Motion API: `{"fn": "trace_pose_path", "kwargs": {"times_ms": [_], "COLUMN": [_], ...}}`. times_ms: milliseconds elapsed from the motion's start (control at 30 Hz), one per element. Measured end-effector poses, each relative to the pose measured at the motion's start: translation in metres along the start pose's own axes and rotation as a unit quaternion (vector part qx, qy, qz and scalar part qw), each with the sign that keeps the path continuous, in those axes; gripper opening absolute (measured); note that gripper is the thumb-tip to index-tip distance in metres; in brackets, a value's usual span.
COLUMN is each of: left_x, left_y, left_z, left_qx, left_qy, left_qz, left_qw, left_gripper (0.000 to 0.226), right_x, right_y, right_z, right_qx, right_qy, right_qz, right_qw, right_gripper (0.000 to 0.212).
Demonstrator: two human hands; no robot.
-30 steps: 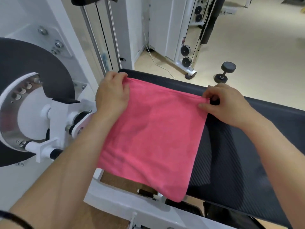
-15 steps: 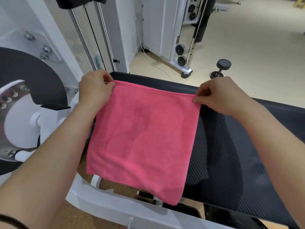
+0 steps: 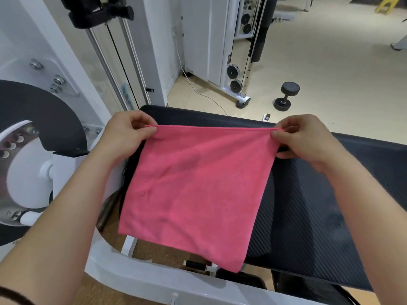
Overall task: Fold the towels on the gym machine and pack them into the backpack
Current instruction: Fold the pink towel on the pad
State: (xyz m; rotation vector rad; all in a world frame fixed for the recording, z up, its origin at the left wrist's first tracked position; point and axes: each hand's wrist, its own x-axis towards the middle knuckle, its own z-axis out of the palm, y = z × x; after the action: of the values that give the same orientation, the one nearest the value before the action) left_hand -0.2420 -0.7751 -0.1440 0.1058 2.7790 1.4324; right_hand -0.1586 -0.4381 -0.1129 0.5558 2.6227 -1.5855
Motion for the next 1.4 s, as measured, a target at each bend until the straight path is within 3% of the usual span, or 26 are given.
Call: {"fn": "trace_pose_path", "kwargs": {"times_ms": [67,133,233,300,400,533,633,833,1000,1133,1400], "left_x": [-0.002,0.003,0.020,0.034,0.053,0.057,0.046,-0.046,-0.131,-0.154,-0.200], "left_y": [0.007,0.019,0.039,0.044,0.041,0.030,0.028,-0.004,-0.021,-0.027,-0.036], "left_z": [0.003,0.012,0.028,0.037,0.047,0.053,0.052,0.059,0.082,0.089,0.101], "left_qx": [-0.036,-0.059,-0.102,-0.105,-0.052,0.003,-0.002,-0.014,-0.005,-0.123,-0.179], "left_qy": [-0.023,-0.001,0.048,0.087,0.132,0.162,0.165,0.129,0.064,0.005,-0.086], "left_qz": [0.014,0.028,0.047,0.054,0.041,0.030,0.021,-0.087,-0.151,-0.199,-0.231], "left_qw": [0.999,0.998,0.992,0.989,0.989,0.986,0.986,0.988,0.986,0.972,0.953], "left_gripper": [0.023,0.023,0.022,0.021,0.013,0.012,0.019,0.051,0.027,0.009,0.021], "right_x": [-0.001,0.006,0.033,0.045,0.057,0.051,0.014,-0.086,-0.102,-0.107,-0.132], "right_y": [-0.003,-0.008,-0.013,-0.016,-0.013,0.001,0.022,0.090,0.112,0.110,0.138], "right_z": [-0.013,-0.020,-0.026,-0.025,-0.018,-0.009,-0.006,0.014,0.025,0.028,0.030], "right_qx": [0.064,0.051,-0.138,-0.204,-0.178,-0.169,-0.176,-0.186,-0.097,-0.076,-0.052], "right_qy": [0.000,0.051,0.186,0.224,0.225,0.162,0.205,0.154,0.144,0.144,0.195], "right_qz": [0.025,0.012,-0.062,-0.093,-0.119,-0.151,-0.123,0.017,0.073,0.065,0.060], "right_qw": [0.998,0.997,0.971,0.949,0.951,0.960,0.955,0.970,0.982,0.984,0.978], "right_gripper": [0.010,0.006,0.007,0.014,0.019,0.049,0.049,0.043,0.013,0.007,0.006]}}
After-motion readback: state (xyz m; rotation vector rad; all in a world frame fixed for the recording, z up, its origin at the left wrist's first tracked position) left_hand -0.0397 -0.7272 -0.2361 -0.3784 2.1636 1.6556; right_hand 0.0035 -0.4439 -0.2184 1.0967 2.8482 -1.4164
